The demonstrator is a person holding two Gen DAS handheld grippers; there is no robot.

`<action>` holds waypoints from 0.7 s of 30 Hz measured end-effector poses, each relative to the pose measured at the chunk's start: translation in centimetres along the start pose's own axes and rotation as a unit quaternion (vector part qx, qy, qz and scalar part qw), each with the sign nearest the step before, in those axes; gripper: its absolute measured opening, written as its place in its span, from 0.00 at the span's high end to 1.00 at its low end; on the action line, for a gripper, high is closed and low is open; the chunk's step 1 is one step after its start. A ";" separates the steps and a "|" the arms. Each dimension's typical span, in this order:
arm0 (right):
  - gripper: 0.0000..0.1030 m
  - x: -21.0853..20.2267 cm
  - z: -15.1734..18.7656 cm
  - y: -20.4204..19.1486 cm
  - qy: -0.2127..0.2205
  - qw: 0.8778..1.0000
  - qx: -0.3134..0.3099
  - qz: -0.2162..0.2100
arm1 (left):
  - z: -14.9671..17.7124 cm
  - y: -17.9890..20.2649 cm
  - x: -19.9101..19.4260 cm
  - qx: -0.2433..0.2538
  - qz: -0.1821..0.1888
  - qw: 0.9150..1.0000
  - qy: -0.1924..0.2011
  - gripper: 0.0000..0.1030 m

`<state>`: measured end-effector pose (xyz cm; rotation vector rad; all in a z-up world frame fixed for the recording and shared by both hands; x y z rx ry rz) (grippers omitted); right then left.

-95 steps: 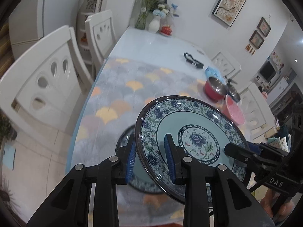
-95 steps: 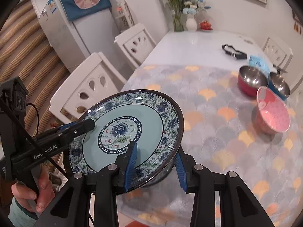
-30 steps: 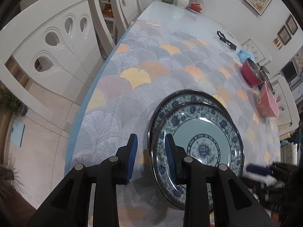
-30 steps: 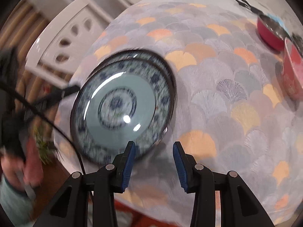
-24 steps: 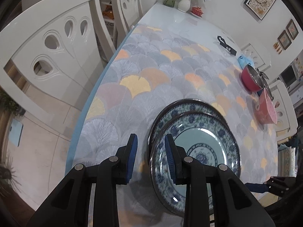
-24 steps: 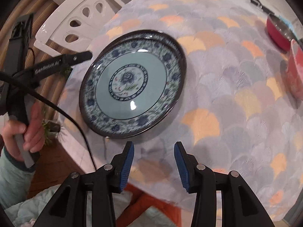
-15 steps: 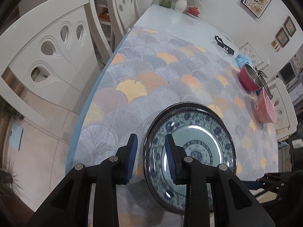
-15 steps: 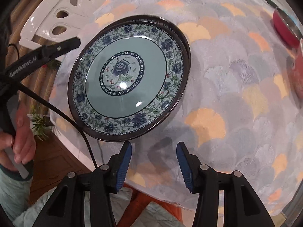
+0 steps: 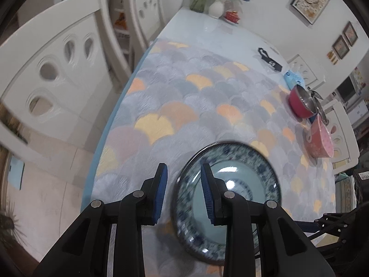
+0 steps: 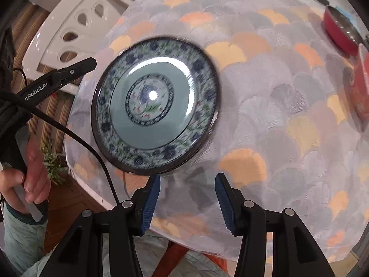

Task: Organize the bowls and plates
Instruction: 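Withdraw both open grippers and move them toward the pink bowl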

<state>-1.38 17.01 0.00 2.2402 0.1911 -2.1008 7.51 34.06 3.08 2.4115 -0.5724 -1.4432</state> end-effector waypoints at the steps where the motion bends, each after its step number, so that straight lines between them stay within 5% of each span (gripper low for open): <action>1: 0.54 -0.5 -0.2 0.5 0.009 1.000 0.009 0.003 | -0.5 0.5 0.1 0.008 0.003 1.000 0.001 0.74; 10: 0.48 -6.3 -3.5 5.0 0.117 0.989 0.070 0.049 | -6.5 7.6 -0.2 0.111 0.037 0.993 0.030 0.73; 18: 0.46 -12.1 -6.3 11.0 0.198 0.961 0.165 0.100 | -12.2 14.0 -1.6 0.172 0.089 0.977 0.084 0.64; 21: 0.36 -14.0 -5.9 14.3 0.216 0.948 0.206 0.113 | -13.0 16.3 -1.3 0.178 0.108 0.974 0.089 0.64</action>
Point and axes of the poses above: each gripper's, at about its wrist camera, not at the fingertips, and x roughly the way its jaws point, y to its right, z to its underside, the point moved 5 cm from there along x, roughly the way its jaws point, and after that the axes turned 12 degrees about z, right-handed, at the moved point
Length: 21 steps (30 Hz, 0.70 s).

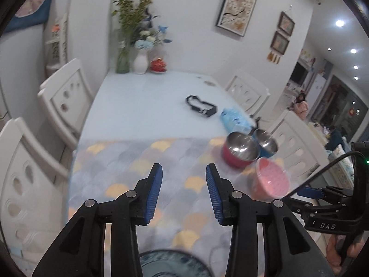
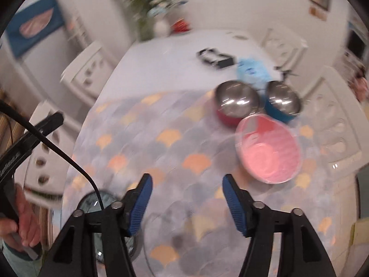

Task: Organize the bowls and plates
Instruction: 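Withdraw both open grippers and move them toward the pink bowl, then close both grippers on the pink bowl rim and lift it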

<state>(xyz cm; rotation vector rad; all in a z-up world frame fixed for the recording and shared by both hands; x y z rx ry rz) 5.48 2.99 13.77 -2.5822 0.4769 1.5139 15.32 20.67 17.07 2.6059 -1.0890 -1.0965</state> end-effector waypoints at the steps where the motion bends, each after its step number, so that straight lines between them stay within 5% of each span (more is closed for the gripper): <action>1: 0.33 -0.3 -0.2 1.0 0.005 1.000 0.013 0.002 | -0.3 0.8 0.5 0.001 0.006 1.000 -0.001 0.64; 8: 0.33 0.2 -0.8 6.6 0.009 0.999 0.044 0.011 | 0.1 4.8 3.3 0.011 0.000 1.000 -0.023 0.63; 16: 0.33 1.8 -1.0 12.0 -0.001 1.000 0.020 -0.005 | 1.5 9.3 7.6 -0.034 -0.014 0.998 -0.048 0.56; 19: 0.33 3.0 -0.9 14.2 -0.012 1.000 0.019 -0.016 | 2.2 10.7 9.2 -0.049 -0.013 0.997 -0.057 0.38; 21: 0.33 4.0 -0.8 15.7 -0.020 0.999 0.022 -0.026 | 2.6 11.6 10.1 -0.061 -0.007 0.997 -0.055 0.35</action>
Point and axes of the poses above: each gripper's, at about its wrist camera, not at the fingertips, and x roughly the way its jaws point, y to its right, z to its underside, the point moved 5 cm from there along x, roughly the way its jaws point, and after that the axes turned 12 degrees about z, right-handed, at the moved point
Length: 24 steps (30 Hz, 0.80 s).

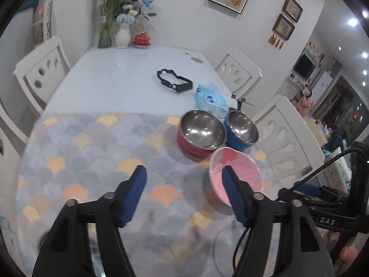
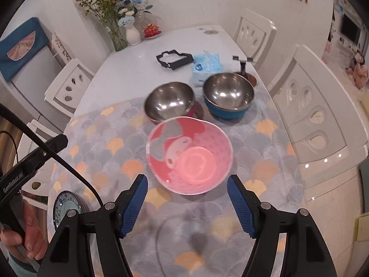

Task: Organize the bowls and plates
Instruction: 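Close both grippers on the pink bowl rim and lift it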

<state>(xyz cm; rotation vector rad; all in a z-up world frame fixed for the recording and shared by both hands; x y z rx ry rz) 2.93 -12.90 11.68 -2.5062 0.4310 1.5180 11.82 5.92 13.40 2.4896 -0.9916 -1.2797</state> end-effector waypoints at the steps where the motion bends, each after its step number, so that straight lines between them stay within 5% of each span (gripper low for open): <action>1: 0.33 0.4 -0.1 0.7 -0.003 1.000 0.001 -0.006 | 0.2 0.3 0.7 -0.006 0.001 1.000 -0.002 0.35; 12: 0.33 6.1 -1.5 5.7 -0.015 0.999 0.020 -0.042 | 2.2 1.9 9.0 -0.045 0.008 0.998 -0.043 0.42; 20: 0.33 10.0 -1.8 5.5 -0.029 0.999 -0.004 -0.042 | 3.6 1.5 13.6 -0.065 0.012 0.995 -0.076 0.64; 24: 0.43 11.7 -1.7 4.8 -0.042 0.998 -0.011 -0.053 | 3.9 1.3 14.4 -0.070 0.012 0.994 -0.082 0.77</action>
Point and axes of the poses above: each gripper's, at about its wrist camera, not at the fingertips, and x roughly the way its jaws point, y to its right, z to its underside, the point moved 5 cm from there along x, roughly the way its jaws point, and after that the axes turned 12 degrees about z, right-handed, at the moved point
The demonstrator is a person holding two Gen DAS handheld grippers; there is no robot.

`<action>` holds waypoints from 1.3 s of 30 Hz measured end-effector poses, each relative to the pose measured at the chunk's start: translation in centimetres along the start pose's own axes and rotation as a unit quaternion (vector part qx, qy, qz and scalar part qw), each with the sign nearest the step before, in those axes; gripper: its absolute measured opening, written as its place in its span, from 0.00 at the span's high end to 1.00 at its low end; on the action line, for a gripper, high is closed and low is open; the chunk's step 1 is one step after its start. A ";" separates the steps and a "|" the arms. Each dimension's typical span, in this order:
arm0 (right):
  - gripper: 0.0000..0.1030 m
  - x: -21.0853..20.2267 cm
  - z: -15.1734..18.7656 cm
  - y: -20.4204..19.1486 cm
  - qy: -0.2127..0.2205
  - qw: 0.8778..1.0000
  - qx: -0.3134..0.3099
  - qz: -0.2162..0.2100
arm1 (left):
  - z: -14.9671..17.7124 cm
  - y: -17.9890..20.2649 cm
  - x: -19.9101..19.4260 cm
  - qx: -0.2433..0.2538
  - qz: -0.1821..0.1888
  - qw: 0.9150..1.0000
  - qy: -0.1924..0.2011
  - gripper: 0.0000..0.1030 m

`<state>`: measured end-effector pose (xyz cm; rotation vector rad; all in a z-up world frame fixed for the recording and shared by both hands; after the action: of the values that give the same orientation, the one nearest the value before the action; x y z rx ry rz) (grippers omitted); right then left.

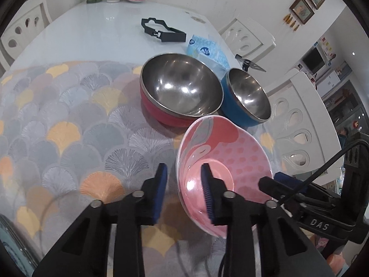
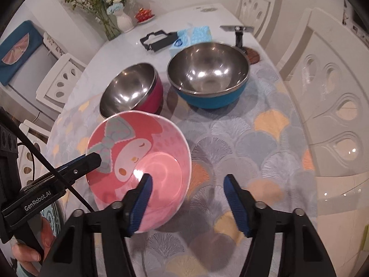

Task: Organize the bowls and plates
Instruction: 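Close both grippers on the pink bowl rim and lift it, then carry the pink bowl with both grippers beside the stacked plates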

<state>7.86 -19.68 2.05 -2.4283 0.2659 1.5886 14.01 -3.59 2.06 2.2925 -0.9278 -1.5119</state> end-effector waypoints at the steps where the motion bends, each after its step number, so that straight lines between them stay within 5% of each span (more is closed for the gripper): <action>1: 0.45 0.3 0.0 0.0 -0.001 1.000 -0.001 -0.001 | 0.0 -0.1 0.1 -0.001 0.000 1.000 -0.001 0.79; 7: 0.55 1.8 0.4 -0.8 -0.009 1.000 -0.010 -0.002 | 0.1 -0.2 0.6 0.003 -0.001 1.000 -0.006 0.86; 14: 0.78 3.0 0.8 -1.1 -0.021 1.000 -0.014 -0.008 | 0.3 -0.3 1.1 -0.004 0.007 1.000 -0.007 0.87; 27: 0.81 2.4 1.4 -1.8 -0.021 0.999 -0.028 -0.013 | 0.9 0.7 0.1 0.007 0.004 1.000 0.002 0.87; 39: 0.81 -6.5 1.7 -3.0 0.037 0.997 -0.056 -0.037 | 1.6 4.9 -9.2 0.033 0.006 0.996 0.082 0.87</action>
<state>4.62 -16.14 7.65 -2.5526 0.0990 1.5236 8.32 -1.41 10.72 2.4107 -0.9571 -1.2832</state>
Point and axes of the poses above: each gripper's, at about its wrist camera, not at the fingertips, and x roughly the way its jaws point, y to its right, z to its underside, the point moved 5 cm from there along x, roughly the way its jaws point, and after that the axes turned 12 degrees about z, right-handed, at the moved point
